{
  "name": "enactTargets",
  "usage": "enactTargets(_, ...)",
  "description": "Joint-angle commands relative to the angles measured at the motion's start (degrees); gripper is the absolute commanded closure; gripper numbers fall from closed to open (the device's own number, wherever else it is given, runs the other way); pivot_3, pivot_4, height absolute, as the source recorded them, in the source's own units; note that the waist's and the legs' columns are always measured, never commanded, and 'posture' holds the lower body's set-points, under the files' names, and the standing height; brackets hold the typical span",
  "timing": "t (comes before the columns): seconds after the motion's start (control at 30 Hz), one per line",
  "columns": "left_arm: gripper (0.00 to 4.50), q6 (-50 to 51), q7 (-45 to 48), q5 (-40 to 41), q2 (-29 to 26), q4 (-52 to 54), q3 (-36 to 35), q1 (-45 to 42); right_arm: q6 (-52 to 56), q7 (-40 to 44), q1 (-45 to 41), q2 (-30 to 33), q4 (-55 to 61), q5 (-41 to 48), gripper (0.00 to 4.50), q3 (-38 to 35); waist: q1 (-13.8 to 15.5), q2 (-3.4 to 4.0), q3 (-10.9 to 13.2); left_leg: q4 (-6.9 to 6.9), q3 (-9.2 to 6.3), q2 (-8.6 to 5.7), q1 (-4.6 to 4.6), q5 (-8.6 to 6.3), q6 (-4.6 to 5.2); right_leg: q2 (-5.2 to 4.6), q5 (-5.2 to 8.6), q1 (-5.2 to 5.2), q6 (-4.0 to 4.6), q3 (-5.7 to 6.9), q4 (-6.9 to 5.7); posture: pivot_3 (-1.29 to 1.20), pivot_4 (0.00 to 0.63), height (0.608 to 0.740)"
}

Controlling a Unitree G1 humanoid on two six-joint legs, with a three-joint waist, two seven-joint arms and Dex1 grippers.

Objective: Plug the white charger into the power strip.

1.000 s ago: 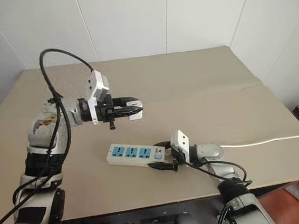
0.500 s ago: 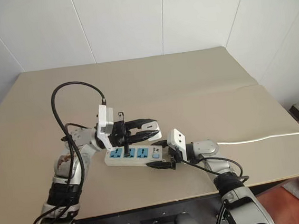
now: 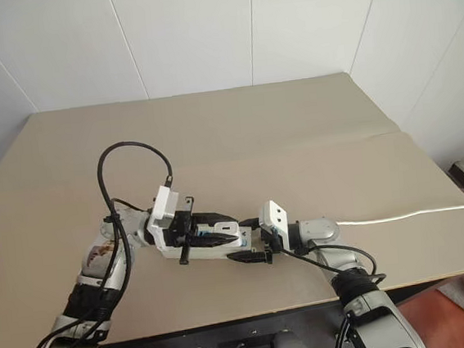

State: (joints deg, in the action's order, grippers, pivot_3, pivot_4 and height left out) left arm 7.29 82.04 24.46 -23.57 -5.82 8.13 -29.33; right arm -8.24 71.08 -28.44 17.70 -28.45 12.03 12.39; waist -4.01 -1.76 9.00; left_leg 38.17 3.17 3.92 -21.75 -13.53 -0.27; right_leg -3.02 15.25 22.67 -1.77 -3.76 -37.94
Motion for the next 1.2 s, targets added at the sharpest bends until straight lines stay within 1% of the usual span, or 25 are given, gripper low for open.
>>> enactTargets(0.03,3.47,-2.76,1.29,-0.3,-0.89,-1.46,-0.4,-1.44,1.75,0.88,1.82,0.16,-0.5,-2.21,1.08,2.59,0.01,0.0,0.0,0.0,0.0,0.0,0.0,0.0,0.0,0.0,0.0,0.0,0.0,0.0,0.01,0.0,0.15,0.74)
enactTargets(0.4,3.47,-2.06,0.68,0.8,-2.38,-0.8,-1.46,-1.89,-0.89,6.39,0.42,0.73,-2.23,-1.63,1.08,3.0,0.06,0.0,0.0,-0.29,0.0,0.0,-0.11,-0.01,0.01,0.0,0.0,0.06,-0.01,0.01,0.37,0.0,0.15,0.74)
enactTargets(0.6,3.47,-1.11,0.68,1.55,-4.06,0.79,-1.93,-1.89,-3.75,9.73,-1.29,1.34,-5.81,-2.41,1.08,3.06,0.13,0.0,0.0,-0.3,0.01,0.0,-0.26,-0.01,0.02,-0.01,0.0,0.2,0.0,0.01,0.4,0.0,0.15,0.74)
enactTargets(0.77,3.47,-0.88,-0.86,2.09,-4.2,2.38,-2.34,-0.9,-6.27,9.62,-2.69,0.92,-9.72,-3.47,1.08,3.09,0.27,0.0,0.0,-0.3,0.02,-0.01,-0.23,-0.01,0.02,-0.03,0.0,0.14,0.0,0.01,0.42,0.0,0.15,0.74)
enactTargets(0.9,3.47,-1.44,-1.59,2.08,-3.84,2.82,-2.36,0.38,-6.68,9.06,-2.79,0.17,-10.37,-3.13,1.08,2.79,0.16,0.0,0.0,-0.31,0.02,0.0,-0.14,-0.01,0.02,-0.02,0.0,0.09,0.0,0.01,0.39,0.0,0.15,0.74)
enactTargets(1.07,3.47,-5.85,-0.16,-0.36,-3.74,0.63,-0.76,1.7,-6.6,9.34,-2.25,-0.03,-10.22,-2.91,1.08,2.87,0.13,0.0,0.0,-0.3,0.02,0.01,-0.11,-0.01,0.02,-0.01,0.0,0.06,0.0,0.01,0.39,0.0,0.15,0.74)
enactTargets(1.2,3.47,-6.13,-0.98,-0.52,-3.13,0.42,-0.46,2.37,-6.38,9.44,-2.09,0.02,-9.85,-2.92,1.08,2.97,0.12,0.0,0.0,-0.31,0.02,0.01,-0.09,-0.01,0.02,-0.01,0.0,0.04,0.0,0.01,0.41,0.0,0.15,0.74)
